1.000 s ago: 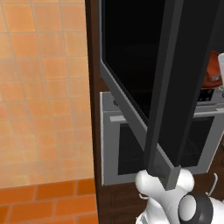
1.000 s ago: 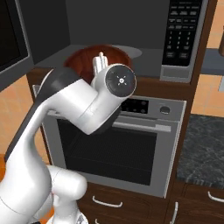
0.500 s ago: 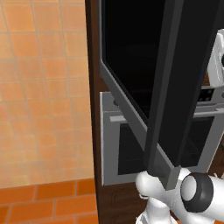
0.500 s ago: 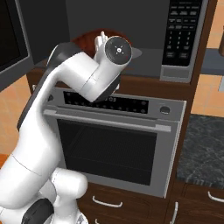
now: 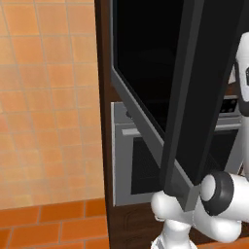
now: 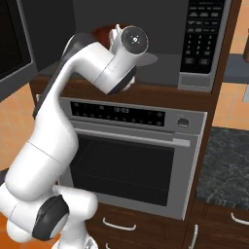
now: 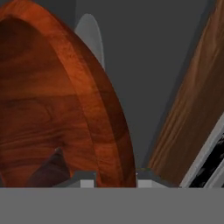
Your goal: Pick the potato from the sink and place it in the bowl. Then pick the bowl and place it in the microwave. Then close the microwave door and press the start button.
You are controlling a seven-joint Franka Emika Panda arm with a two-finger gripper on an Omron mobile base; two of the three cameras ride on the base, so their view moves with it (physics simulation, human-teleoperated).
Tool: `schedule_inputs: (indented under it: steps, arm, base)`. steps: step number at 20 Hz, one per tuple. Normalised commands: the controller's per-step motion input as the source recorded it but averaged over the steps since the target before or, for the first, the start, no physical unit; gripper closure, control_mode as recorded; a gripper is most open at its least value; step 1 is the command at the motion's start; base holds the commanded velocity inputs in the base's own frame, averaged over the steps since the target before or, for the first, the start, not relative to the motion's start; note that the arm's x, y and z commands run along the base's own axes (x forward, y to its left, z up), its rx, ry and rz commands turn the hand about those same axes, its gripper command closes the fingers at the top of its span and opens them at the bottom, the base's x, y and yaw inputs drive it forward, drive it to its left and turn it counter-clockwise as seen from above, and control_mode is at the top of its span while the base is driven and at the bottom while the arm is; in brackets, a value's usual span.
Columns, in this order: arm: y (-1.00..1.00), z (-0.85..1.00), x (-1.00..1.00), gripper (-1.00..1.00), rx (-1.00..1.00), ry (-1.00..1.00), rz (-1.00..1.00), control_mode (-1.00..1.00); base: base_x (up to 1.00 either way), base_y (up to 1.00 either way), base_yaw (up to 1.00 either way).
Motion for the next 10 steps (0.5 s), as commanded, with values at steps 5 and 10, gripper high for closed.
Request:
schedule_inputs:
  steps: [5, 10]
  arm:
    - [0.09, 0.0, 0.53, 1.0, 0.0, 0.0, 0.01, -1.0]
    - [0.07, 0.0, 0.55, 1.0, 0.0, 0.01, 0.02, -1.0]
  base:
    - [0.0, 0.0, 0.0]
    - [0.0, 0.0, 0.0]
